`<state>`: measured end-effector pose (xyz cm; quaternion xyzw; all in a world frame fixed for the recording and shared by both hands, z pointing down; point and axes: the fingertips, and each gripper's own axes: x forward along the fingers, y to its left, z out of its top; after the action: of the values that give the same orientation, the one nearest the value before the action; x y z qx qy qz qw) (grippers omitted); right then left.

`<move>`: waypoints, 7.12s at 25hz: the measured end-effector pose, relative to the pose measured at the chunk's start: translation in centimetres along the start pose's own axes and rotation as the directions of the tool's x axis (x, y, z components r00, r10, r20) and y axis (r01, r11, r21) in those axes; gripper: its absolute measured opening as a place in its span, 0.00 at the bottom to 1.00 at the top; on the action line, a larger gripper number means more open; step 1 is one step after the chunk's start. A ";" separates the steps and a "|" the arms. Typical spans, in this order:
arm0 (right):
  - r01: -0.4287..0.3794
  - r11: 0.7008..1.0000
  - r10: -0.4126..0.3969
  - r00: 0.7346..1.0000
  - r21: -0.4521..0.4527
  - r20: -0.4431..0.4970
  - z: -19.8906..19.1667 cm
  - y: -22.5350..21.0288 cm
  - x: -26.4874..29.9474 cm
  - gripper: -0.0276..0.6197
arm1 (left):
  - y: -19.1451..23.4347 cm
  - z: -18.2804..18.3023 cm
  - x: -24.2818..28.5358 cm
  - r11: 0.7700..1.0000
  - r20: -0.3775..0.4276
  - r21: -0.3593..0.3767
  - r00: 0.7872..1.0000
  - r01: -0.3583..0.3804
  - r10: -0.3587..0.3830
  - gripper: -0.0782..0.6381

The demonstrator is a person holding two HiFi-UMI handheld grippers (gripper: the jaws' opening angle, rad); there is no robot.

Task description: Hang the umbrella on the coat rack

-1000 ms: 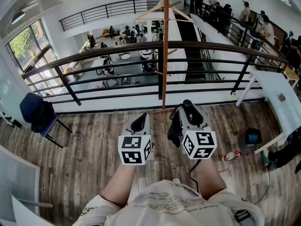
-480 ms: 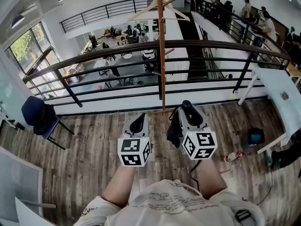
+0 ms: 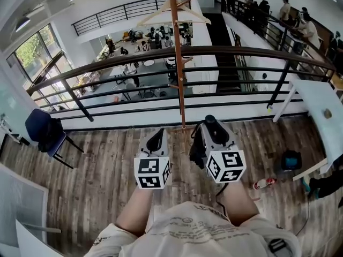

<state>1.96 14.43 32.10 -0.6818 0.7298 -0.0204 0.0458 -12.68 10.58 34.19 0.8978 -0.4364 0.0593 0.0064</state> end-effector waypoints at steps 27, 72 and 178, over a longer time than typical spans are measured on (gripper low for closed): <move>-0.066 0.998 0.066 0.997 -0.009 0.030 -2.9 -10.6 8.5 0.25 | -3.1 -2.8 14.6 0.999 -0.043 -0.041 0.999 0.013 -0.014 0.12; -0.197 0.980 0.192 0.966 -0.013 -0.174 -12.9 -19.1 51.1 0.25 | 18.0 -6.4 50.9 0.986 -0.149 -0.158 0.989 -0.045 0.021 0.12; -0.107 0.993 0.114 0.884 0.041 -0.453 -27.6 -26.3 57.4 0.05 | 18.4 -9.7 51.8 0.979 -0.263 -0.089 0.952 -0.184 0.155 0.12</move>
<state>21.68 -45.56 59.75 -0.6151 0.7576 -0.1824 -0.1200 3.59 -40.71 48.85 0.8402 -0.5099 0.1496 0.1078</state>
